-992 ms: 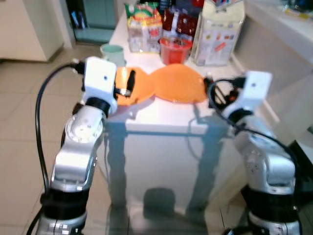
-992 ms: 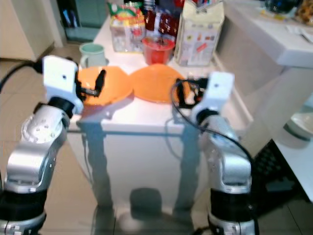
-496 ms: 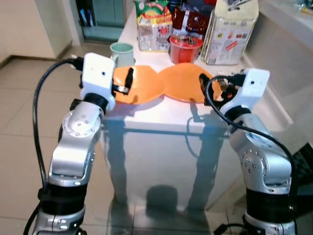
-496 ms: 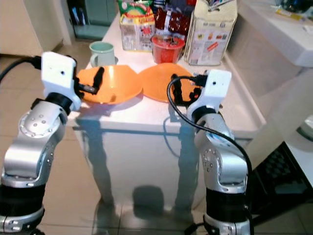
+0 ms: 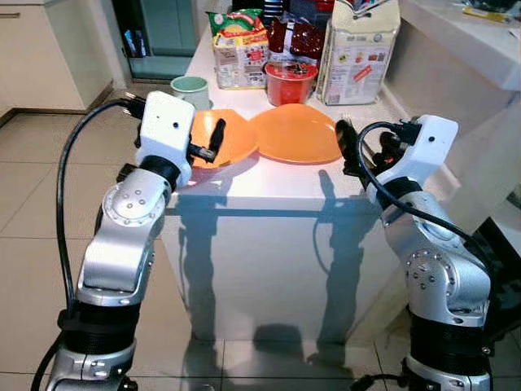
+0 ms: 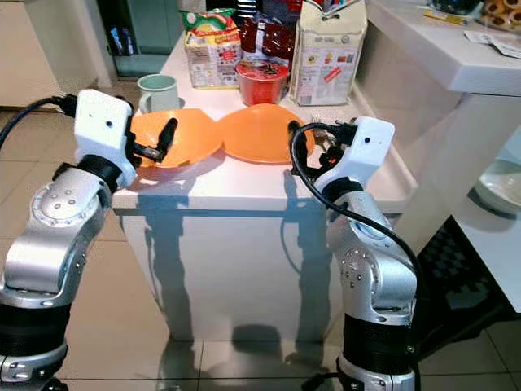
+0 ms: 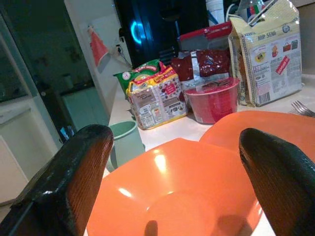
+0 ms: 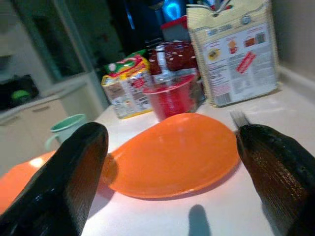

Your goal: Setting the table

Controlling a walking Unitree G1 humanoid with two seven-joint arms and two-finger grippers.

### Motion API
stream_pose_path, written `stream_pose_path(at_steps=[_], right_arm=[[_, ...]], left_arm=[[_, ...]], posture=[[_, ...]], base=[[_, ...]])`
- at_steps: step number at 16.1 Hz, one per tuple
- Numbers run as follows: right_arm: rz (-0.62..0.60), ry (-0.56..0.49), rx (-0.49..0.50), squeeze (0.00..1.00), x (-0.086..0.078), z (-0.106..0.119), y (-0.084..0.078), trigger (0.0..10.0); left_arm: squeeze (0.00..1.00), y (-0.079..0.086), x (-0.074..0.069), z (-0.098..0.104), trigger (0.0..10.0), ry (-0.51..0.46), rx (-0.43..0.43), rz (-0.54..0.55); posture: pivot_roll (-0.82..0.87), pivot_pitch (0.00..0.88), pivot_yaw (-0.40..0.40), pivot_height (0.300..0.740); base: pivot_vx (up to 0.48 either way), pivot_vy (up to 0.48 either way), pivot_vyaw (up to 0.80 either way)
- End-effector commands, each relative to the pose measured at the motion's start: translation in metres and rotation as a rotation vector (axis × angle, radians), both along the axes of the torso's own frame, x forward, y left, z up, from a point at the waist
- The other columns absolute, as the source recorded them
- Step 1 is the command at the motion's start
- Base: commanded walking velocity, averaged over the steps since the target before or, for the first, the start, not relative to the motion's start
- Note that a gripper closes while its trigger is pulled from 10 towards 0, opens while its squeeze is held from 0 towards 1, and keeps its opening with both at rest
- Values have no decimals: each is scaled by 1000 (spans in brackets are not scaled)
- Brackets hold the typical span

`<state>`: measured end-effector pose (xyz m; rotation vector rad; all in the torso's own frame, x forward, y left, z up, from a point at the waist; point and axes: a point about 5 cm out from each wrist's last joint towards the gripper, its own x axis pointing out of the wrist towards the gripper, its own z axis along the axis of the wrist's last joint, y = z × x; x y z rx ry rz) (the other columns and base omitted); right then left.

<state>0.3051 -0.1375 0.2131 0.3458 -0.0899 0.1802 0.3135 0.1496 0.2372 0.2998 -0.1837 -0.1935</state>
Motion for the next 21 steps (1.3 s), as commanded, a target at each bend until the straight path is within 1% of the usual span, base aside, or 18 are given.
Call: stream_pose_path(at_steps=[1, 2, 4, 5, 6, 7, 8, 9, 11, 12, 13, 14, 15, 16, 17, 18, 19, 21], right_arm=[[8, 7, -7, 1000, -1, 0, 0, 10000], [25, 14, -15, 1000, 1, 0, 2, 10000], [36, 32, -32, 1000, 1, -3, 1, 10000], [61, 24, -7, 1000, 1, 0, 2, 10000], [79, 28, 10, 1000, 2, 0, 2, 10000], [81, 48, 16, 1000, 4, -1, 0, 10000], [118, 103, 46, 1000, 8, -8, 5, 10000], [173, 129, 46, 1000, 10, -12, 12, 10000], [176, 177, 64, 1000, 14, -17, 17, 10000], [186, 188, 98, 1000, 16, -15, 19, 10000], [196, 195, 124, 1000, 18, -15, 20, 10000], [194, 227, 166, 1000, 24, -18, 20, 10000], [212, 250, 202, 1000, 29, -19, 24, 10000], [250, 258, 235, 1000, 37, -17, 31, 10000], [286, 261, 275, 1000, 44, -13, 36, 10000], [291, 275, 305, 1000, 53, -13, 38, 10000], [281, 301, 321, 1000, 61, -16, 39, 10000], [305, 314, 353, 1000, 68, -15, 44, 10000]], left_arm=[[0, 2, -1, 4, 10000, -8, 2, -3], [0, 4, -2, 2, 10000, 1, -7, 0], [0, 3, -4, -4, 10000, 6, 44, -12], [0, 7, -6, 3, 10000, -15, 14, -1], [0, 11, -7, 1, 10000, -6, 18, -2], [0, 12, -6, -3, 10000, 15, 48, -5], [0, 17, -9, -5, 10000, 33, 63, -15], [0, 21, -12, -6, 10000, 37, 47, -6], [0, 25, -16, -9, 10000, 34, 71, -10], [0, 26, -18, -8, 10000, 11, 78, -11], [0, 26, -20, -8, 10000, 2, 65, -20], [0, 28, -23, -9, 10000, 3, 68, -29], [0, 30, -26, -7, 10000, 5, 69, -43], [0, 32, -29, -6, 10000, 14, 28, -71], [0, 30, -30, -5, 10000, 16, 32, -99], [0, 27, -29, -6, 10000, 15, 44, -111], [0, 23, -30, -5, 10000, 12, 24, -138], [0, 19, -33, -3, 10000, 15, 3, -184]], posture=[[17, 0, -11, 740], [3, 0, -10, 740], [23, 0, -38, 740], [21, 0, -29, 740], [17, 0, -34, 740], [38, 0, -64, 740], [38, 0, -50, 740], [36, 0, -53, 740], [34, 0, -63, 740], [35, 0, -63, 740], [49, 0, -79, 740], [60, 0, -90, 740], [60, 0, -85, 740], [50, 0, -72, 740], [51, 0, -74, 740], [50, 0, -77, 740], [57, 0, -85, 740], [57, 0, -84, 740]], base=[[0, 0, 0], [0, 0, 0], [0, 0, 0], [0, 0, 0], [0, 0, 0], [0, 0, 0], [0, 0, 0], [0, 0, 0], [0, 0, 0], [0, 0, 0], [0, 0, 0], [0, 0, 0], [0, 0, 0], [0, 0, 0], [0, 0, 0], [0, 0, 0], [0, 0, 0], [0, 0, 0]])
